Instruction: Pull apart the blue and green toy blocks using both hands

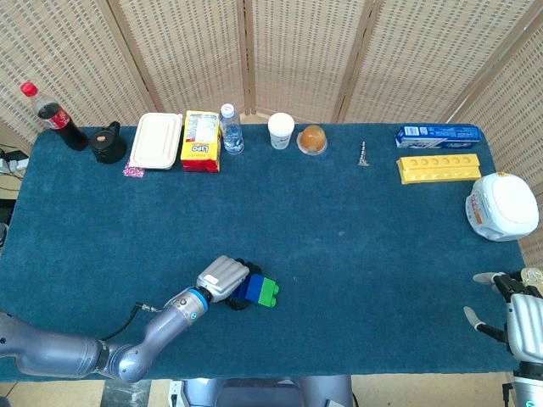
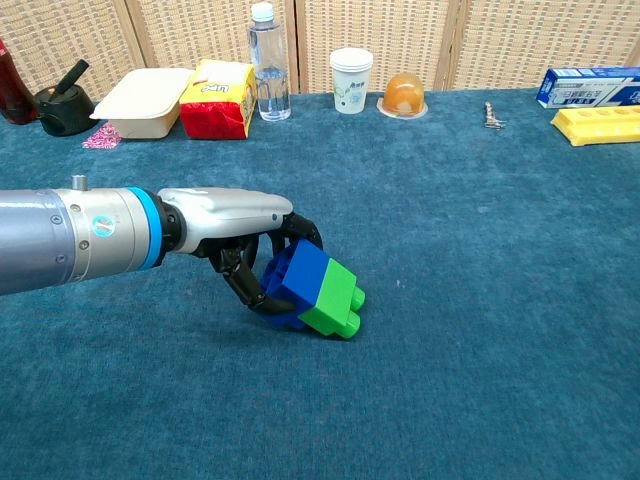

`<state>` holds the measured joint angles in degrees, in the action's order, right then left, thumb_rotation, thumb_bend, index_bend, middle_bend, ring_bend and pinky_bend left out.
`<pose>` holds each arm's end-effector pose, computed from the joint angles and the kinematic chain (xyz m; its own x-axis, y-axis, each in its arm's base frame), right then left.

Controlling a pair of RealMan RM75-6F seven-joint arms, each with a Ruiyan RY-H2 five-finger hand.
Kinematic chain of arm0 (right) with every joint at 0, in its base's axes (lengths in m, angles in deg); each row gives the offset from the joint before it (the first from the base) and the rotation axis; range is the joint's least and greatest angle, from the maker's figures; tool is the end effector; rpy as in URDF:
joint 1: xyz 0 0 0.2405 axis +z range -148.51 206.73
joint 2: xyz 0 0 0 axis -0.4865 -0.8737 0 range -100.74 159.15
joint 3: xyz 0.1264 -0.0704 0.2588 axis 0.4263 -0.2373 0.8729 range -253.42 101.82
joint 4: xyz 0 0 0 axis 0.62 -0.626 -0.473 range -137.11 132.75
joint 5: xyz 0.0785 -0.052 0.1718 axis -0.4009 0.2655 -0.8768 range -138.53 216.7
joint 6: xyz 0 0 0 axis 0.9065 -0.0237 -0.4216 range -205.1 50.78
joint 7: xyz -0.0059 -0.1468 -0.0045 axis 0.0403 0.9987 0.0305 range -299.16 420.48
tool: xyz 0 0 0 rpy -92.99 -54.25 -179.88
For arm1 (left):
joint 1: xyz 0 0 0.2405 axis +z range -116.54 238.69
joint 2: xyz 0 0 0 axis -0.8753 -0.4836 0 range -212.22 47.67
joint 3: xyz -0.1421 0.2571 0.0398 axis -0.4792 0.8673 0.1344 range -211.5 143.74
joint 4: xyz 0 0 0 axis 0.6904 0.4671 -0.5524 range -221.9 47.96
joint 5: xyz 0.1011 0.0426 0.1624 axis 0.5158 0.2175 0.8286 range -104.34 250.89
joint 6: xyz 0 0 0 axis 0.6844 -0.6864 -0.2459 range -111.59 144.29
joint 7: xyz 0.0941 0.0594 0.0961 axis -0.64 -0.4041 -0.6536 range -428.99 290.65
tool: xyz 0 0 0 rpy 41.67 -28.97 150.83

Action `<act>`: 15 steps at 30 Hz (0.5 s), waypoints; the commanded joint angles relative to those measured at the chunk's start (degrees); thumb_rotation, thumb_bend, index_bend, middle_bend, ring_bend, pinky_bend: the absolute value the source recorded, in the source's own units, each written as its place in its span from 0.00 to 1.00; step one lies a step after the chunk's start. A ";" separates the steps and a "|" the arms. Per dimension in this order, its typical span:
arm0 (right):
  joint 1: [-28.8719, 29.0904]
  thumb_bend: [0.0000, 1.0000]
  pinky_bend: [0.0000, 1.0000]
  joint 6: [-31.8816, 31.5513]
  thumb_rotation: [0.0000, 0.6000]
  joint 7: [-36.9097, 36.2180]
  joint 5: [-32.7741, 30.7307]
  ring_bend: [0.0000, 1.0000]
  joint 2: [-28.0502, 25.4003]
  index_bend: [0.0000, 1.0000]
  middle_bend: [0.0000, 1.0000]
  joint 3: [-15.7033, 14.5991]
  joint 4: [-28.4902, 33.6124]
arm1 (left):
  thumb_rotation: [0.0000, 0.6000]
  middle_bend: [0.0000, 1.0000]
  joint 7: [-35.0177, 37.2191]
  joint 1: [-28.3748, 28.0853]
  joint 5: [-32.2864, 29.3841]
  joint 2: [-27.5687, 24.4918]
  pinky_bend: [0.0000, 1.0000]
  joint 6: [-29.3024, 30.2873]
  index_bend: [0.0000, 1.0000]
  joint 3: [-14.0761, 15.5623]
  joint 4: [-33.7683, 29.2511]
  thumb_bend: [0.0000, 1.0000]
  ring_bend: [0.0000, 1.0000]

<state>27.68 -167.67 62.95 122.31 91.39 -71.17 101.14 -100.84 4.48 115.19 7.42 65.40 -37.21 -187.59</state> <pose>-0.3258 -0.1530 0.2058 0.2898 0.0762 0.9541 -0.9519 0.1262 0.2790 -0.1027 0.3221 -0.0556 0.5080 0.5484 0.6642 0.8336 -0.5072 -0.2188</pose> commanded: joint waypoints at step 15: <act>4.28 0.26 0.42 6.15 1.00 -2.75 1.45 0.46 0.62 0.38 0.41 0.57 0.59 | 0.82 0.37 17.48 1.07 6.12 -9.01 0.44 -7.44 0.55 -8.40 -3.37 0.38 0.32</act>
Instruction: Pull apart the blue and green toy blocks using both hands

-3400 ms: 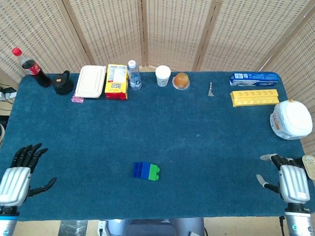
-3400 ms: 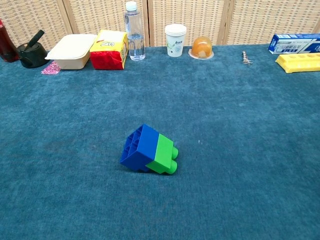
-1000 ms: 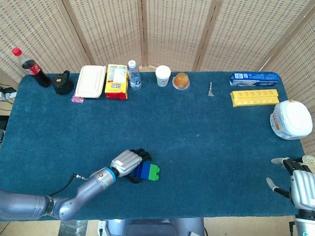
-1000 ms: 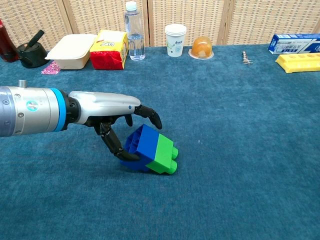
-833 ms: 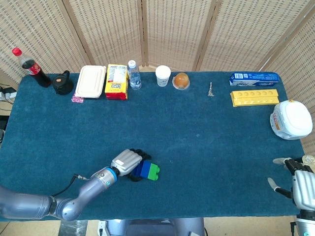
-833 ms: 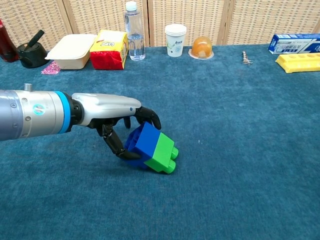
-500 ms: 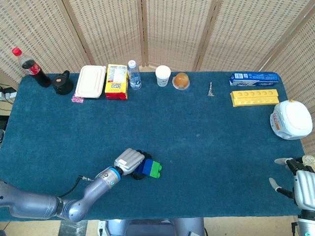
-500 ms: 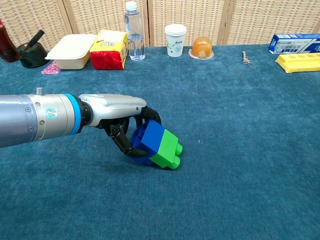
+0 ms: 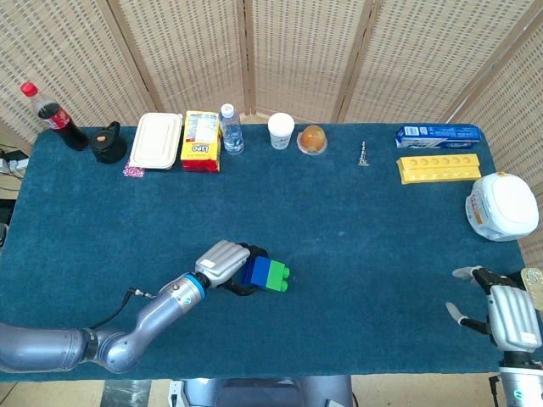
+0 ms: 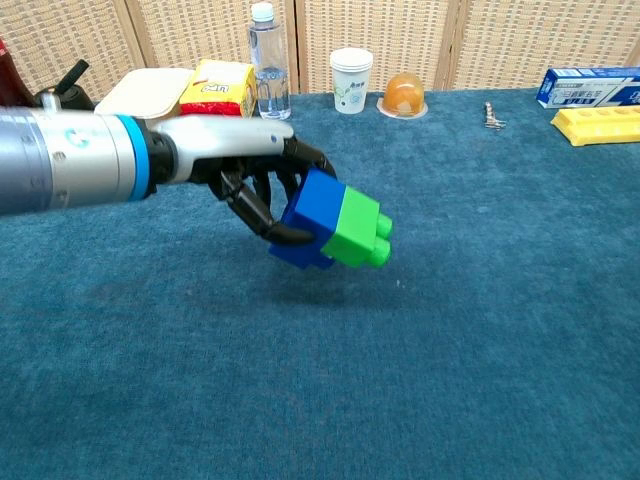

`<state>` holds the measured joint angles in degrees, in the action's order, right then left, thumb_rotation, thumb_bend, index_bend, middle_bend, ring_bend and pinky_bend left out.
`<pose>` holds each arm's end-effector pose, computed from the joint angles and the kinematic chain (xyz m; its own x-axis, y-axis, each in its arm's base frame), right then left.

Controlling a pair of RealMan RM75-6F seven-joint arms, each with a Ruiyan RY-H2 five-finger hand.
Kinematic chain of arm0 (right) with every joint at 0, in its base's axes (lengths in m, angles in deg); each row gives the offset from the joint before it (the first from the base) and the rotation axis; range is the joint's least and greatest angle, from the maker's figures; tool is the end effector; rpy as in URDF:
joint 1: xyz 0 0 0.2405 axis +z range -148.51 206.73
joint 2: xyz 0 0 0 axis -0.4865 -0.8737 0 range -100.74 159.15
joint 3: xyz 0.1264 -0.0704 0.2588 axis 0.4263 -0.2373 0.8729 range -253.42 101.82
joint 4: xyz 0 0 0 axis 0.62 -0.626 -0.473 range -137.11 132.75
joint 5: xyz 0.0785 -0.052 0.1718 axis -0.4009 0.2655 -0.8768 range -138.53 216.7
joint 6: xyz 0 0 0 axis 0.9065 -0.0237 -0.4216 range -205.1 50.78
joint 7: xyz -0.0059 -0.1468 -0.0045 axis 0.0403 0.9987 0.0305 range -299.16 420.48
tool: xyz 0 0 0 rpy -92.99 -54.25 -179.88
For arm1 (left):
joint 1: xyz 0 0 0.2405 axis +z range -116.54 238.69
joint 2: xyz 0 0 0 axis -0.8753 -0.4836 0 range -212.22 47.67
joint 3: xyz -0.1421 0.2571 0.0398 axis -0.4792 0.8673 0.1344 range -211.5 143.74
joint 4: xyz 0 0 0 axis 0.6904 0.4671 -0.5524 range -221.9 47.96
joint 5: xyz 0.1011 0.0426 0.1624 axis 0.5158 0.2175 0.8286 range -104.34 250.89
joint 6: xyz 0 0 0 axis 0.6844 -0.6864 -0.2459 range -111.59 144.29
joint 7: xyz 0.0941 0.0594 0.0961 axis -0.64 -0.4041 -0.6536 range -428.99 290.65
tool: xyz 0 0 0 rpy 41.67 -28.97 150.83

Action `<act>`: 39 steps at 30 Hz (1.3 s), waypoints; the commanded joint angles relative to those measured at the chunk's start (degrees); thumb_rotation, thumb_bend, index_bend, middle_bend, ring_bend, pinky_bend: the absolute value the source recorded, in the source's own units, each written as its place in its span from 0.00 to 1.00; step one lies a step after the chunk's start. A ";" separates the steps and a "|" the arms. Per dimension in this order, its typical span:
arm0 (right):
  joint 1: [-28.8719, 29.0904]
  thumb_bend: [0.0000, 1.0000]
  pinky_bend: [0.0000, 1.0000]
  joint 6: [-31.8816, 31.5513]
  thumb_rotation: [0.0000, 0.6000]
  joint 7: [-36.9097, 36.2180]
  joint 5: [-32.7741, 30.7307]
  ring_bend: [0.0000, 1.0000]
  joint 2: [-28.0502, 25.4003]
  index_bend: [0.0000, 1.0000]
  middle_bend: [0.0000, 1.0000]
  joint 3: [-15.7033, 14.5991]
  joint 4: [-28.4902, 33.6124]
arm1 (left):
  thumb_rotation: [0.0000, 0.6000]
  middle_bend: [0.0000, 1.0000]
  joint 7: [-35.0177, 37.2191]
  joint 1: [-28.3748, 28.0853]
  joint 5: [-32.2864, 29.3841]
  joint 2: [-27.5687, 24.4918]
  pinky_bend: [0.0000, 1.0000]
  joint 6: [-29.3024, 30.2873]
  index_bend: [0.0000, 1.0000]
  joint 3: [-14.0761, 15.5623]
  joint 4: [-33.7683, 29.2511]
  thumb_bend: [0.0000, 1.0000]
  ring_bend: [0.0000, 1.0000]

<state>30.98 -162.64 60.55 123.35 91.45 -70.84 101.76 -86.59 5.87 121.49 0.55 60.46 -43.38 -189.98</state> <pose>-0.3144 -0.1733 0.1924 0.2296 0.0131 0.9732 -0.9723 0.0470 0.2288 -0.0842 0.3424 -0.0127 0.3316 0.5786 0.7452 0.8895 -0.4550 -0.0426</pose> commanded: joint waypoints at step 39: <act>9.19 0.22 0.56 1.27 1.00 -4.56 3.15 0.55 21.14 0.39 0.46 3.95 -10.98 | 0.81 0.37 23.26 -23.44 -26.67 -2.77 0.44 -21.63 0.55 -7.46 9.73 0.38 0.32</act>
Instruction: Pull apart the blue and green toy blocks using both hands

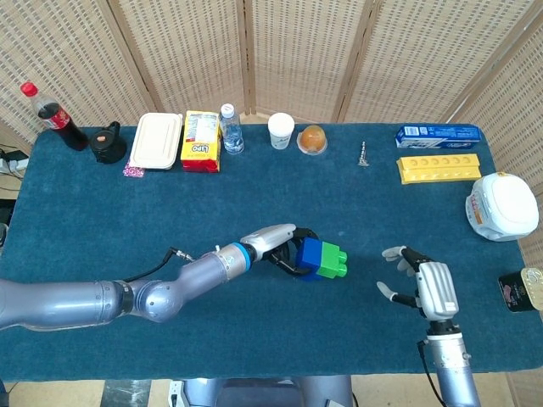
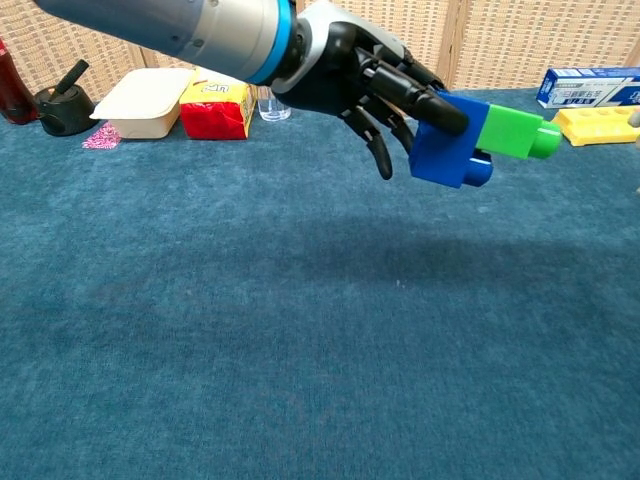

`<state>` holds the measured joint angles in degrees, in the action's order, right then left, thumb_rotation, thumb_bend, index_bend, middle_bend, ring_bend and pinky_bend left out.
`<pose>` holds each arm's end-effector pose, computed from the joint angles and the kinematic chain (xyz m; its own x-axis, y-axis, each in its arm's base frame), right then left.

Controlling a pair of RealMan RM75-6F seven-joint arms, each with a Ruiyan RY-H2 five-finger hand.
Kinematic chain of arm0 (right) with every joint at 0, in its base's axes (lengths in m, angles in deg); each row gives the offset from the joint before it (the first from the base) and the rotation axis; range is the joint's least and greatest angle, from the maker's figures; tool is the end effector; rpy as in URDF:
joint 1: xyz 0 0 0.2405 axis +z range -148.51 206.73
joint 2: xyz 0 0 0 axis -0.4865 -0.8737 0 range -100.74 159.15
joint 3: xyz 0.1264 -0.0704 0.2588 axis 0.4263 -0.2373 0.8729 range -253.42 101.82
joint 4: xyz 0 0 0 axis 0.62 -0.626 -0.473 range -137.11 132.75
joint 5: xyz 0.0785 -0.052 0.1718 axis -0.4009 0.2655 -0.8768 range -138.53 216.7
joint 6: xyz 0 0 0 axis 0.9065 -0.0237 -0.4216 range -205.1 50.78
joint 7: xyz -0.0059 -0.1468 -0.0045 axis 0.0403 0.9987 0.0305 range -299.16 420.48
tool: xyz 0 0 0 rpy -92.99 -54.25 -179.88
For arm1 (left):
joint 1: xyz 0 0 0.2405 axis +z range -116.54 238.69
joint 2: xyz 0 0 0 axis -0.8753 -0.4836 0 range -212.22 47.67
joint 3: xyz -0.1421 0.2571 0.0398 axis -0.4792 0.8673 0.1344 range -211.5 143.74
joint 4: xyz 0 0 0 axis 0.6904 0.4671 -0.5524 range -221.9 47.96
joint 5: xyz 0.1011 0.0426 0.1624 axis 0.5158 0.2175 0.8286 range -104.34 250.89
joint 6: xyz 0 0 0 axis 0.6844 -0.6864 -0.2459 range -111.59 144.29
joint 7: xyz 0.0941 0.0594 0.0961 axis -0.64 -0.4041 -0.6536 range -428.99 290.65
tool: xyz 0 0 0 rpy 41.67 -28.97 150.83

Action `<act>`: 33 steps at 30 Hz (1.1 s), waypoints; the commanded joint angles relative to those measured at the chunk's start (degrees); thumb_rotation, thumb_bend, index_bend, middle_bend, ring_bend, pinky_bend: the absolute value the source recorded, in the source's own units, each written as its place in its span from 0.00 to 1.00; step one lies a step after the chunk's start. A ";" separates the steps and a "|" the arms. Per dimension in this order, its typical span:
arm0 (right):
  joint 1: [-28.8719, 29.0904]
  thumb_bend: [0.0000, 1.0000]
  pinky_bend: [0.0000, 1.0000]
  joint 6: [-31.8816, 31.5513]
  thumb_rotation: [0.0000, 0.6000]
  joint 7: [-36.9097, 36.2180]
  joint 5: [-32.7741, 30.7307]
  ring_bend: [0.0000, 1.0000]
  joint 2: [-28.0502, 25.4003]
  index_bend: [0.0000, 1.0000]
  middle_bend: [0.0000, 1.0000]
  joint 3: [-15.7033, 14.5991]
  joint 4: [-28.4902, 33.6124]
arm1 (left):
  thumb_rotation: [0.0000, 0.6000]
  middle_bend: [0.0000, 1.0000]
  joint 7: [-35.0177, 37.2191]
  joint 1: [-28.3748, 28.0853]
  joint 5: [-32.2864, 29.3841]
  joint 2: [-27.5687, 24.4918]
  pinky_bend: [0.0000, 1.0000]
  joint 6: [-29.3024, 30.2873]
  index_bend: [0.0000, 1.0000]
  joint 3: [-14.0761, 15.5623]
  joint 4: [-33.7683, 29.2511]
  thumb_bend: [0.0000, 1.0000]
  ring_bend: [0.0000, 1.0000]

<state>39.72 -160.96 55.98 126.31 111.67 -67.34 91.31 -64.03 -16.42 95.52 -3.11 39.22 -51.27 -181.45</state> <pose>-0.2751 -0.2301 0.0922 -0.0236 0.0387 0.9990 -0.9887 -0.1491 -0.0176 0.0363 0.3935 -0.0060 -0.0242 0.8375 0.5459 0.9481 -0.1540 0.2783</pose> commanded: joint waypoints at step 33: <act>3.00 0.26 0.56 -3.04 1.00 1.20 0.68 0.56 5.55 0.41 0.46 2.44 -2.88 | 0.81 0.37 11.46 -10.46 -5.20 8.29 0.44 -3.95 0.55 0.34 11.79 0.38 0.32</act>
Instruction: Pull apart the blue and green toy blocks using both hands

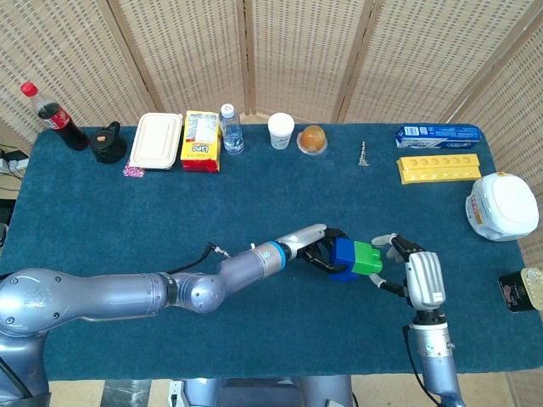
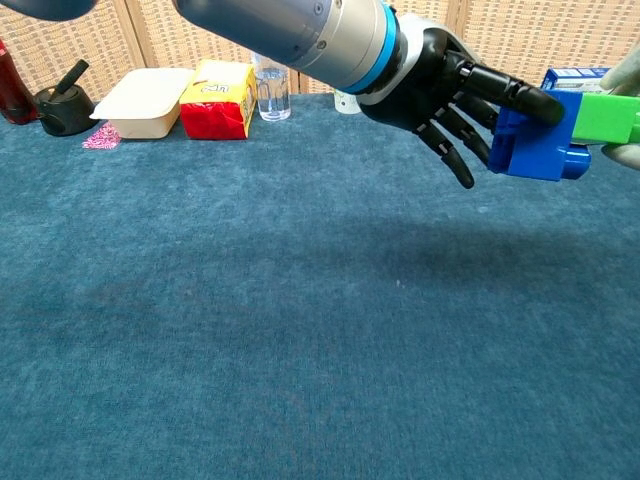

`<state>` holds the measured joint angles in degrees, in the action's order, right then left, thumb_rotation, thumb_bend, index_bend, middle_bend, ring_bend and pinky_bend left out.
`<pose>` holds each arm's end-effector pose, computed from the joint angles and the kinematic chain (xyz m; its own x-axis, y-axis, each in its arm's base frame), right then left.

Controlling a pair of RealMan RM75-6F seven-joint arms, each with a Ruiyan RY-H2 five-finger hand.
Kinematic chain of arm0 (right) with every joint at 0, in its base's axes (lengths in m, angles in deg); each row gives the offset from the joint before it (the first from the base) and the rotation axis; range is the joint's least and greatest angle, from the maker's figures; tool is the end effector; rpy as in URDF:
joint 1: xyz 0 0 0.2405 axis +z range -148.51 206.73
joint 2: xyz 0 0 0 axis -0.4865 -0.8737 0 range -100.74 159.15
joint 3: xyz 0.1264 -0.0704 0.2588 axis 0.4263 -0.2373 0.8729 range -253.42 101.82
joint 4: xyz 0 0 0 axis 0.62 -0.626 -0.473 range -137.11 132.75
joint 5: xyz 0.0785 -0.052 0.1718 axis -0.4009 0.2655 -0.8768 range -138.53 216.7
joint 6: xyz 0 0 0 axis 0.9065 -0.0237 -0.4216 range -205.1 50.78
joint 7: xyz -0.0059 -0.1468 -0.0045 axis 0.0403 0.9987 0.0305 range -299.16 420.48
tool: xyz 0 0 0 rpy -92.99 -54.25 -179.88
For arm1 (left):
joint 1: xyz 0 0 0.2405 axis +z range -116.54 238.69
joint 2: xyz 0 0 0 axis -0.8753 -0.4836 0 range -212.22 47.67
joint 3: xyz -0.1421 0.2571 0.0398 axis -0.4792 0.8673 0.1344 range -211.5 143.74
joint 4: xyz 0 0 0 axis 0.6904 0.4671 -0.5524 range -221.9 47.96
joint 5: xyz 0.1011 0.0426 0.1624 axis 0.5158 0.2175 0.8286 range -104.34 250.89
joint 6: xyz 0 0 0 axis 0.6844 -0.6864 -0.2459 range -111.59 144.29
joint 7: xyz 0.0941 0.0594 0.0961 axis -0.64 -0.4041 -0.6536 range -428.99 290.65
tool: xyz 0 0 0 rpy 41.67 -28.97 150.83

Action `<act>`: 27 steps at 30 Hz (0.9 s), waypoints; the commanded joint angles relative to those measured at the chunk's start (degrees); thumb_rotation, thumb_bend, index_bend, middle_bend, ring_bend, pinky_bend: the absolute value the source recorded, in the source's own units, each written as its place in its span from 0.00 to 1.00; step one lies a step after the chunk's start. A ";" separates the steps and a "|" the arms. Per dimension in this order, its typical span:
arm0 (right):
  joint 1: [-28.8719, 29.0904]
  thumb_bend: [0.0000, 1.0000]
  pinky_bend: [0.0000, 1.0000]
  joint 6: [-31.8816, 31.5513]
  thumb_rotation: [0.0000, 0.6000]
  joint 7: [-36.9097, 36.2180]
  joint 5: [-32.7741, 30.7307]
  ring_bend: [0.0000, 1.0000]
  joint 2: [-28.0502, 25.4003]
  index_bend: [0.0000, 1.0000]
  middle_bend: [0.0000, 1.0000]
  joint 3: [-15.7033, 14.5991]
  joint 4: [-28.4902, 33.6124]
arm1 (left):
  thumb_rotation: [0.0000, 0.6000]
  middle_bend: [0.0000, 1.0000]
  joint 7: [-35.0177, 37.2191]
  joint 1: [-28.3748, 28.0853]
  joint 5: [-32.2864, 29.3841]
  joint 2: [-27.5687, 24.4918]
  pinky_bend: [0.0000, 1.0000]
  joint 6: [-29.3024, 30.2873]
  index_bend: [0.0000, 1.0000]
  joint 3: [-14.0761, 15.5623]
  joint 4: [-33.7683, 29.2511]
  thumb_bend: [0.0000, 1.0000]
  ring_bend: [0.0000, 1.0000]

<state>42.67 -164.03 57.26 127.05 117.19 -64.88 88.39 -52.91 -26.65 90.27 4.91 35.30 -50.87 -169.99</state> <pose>-0.2541 -0.2492 0.0787 -0.0676 0.1250 0.9899 -0.9769 -0.2101 -0.0402 0.0930 0.4012 -0.0490 -0.1614 0.8785 0.4497 0.9282 -0.0196 0.3715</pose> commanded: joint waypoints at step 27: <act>0.84 0.29 0.61 -0.78 1.00 0.43 -0.02 0.68 1.23 0.65 0.60 -0.13 -0.99 | 0.81 0.37 3.62 -3.05 0.58 1.35 0.44 -0.28 0.55 1.09 1.81 0.38 0.32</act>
<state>43.52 -164.79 57.67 127.02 118.40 -65.01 87.42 -49.32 -29.68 90.84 6.27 35.01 -49.79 -168.16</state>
